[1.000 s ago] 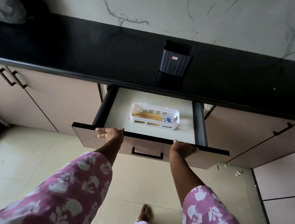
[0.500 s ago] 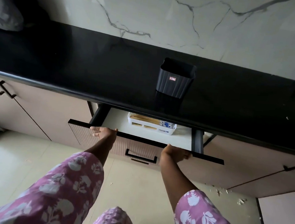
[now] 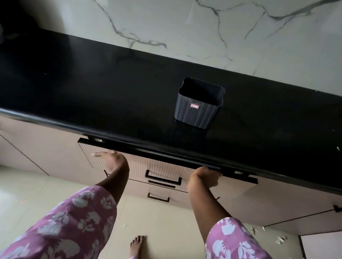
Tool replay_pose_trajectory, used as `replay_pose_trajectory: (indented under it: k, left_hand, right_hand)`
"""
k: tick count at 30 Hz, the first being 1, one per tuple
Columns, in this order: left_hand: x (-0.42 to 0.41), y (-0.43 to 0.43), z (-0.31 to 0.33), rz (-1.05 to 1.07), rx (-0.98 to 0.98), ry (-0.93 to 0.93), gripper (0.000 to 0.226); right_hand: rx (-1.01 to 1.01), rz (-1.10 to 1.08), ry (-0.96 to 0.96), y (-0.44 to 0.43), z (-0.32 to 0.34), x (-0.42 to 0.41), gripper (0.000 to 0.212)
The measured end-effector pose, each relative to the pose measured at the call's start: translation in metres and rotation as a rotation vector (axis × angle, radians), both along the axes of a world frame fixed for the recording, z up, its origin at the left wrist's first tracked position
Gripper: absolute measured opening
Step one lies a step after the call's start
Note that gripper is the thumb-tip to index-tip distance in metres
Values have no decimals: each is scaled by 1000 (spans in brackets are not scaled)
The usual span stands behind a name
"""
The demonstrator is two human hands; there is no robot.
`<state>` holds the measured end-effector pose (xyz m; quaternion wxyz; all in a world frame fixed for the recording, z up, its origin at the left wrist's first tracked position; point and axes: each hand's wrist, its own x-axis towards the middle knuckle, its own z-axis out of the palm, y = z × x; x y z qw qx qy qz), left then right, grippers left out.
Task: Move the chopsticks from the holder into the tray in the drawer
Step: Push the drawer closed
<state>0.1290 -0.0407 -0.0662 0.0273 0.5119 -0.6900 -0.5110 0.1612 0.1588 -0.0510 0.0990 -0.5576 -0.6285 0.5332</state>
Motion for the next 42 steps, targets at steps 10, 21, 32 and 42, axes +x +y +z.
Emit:
replay_pose_trajectory:
  k: [10,21,32,42]
  left_hand:
    - [-69,41,84,-141,-43,627,61]
    - [-129,100,114,-709,91,431,46]
    - [-138,76,114,-568,20,409,39]
    - [-137,54,130,-518,-205,337,38]
  right_hand:
    - [325,17,360,29,62,-81,44]
    - [234,174,381,22,98,-138,34]
    - [225,280,354,-5,106,-154,35]
    - [296,343,274,-20,114,-155,40]
